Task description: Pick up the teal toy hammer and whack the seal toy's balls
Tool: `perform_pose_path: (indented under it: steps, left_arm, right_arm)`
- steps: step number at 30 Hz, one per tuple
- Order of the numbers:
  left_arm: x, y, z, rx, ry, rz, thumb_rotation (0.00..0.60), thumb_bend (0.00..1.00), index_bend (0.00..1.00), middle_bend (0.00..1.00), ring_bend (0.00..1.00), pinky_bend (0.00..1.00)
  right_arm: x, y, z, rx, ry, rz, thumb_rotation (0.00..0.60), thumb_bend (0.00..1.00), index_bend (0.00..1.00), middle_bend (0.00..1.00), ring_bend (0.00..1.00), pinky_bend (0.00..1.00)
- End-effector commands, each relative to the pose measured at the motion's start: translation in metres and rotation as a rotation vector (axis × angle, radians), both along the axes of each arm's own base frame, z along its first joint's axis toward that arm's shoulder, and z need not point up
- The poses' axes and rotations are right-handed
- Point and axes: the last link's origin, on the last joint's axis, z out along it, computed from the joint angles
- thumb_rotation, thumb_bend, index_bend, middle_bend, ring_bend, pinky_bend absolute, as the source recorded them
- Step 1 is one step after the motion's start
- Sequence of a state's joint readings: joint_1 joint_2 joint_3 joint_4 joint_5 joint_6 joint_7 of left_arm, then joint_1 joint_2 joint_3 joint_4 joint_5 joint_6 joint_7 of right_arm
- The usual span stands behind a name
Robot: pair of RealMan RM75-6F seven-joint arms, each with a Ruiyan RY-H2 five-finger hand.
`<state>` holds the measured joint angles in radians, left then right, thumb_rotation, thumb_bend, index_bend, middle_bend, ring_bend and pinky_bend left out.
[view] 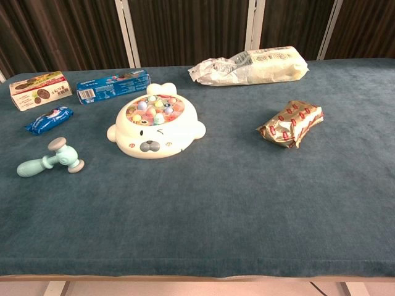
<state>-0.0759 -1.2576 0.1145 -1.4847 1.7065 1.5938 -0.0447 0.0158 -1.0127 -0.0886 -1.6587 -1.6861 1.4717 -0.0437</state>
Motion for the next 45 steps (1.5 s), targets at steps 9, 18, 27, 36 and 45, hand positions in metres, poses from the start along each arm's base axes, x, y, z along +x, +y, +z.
perform_pose_path:
  steps: [9, 18, 27, 36, 45]
  left_arm:
    - [0.003, 0.079, -0.048, -0.096, -0.317, 0.107, 0.6, 0.38, 0.04, 0.06, 0.0, 0.08]
    - [0.01, 0.133, -0.092, -0.202, -0.267, 0.177, 0.6, 0.37, 0.05, 0.08, 0.02, 0.1]
    - [0.013, 0.151, -0.105, -0.177, -0.237, 0.204, 0.6, 0.37, 0.14, 0.11, 0.06, 0.11]
    - [0.01, 0.159, -0.111, -0.178, -0.211, 0.231, 0.6, 0.38, 0.27, 0.19, 0.13, 0.15]
    - [-0.002, 0.167, -0.109, -0.151, -0.164, 0.276, 0.6, 0.39, 0.35, 0.21, 0.15, 0.16]
  right_arm:
    - [0.0, -0.003, -0.004, 0.017, 0.001, -0.006, 0.6, 0.3, 0.0, 0.0, 0.0, 0.0]
    - [-0.001, -0.007, -0.004, 0.014, 0.005, -0.019, 0.6, 0.3, 0.0, 0.0, 0.0, 0.0]
    - [-0.002, -0.006, -0.002, 0.008, 0.003, -0.022, 0.6, 0.3, 0.0, 0.0, 0.0, 0.0]
    - [-0.002, -0.006, -0.002, 0.008, 0.002, -0.022, 0.6, 0.3, 0.0, 0.0, 0.0, 0.0]
    - [-0.002, -0.006, -0.002, 0.007, 0.002, -0.024, 0.6, 0.3, 0.0, 0.0, 0.0, 0.0]
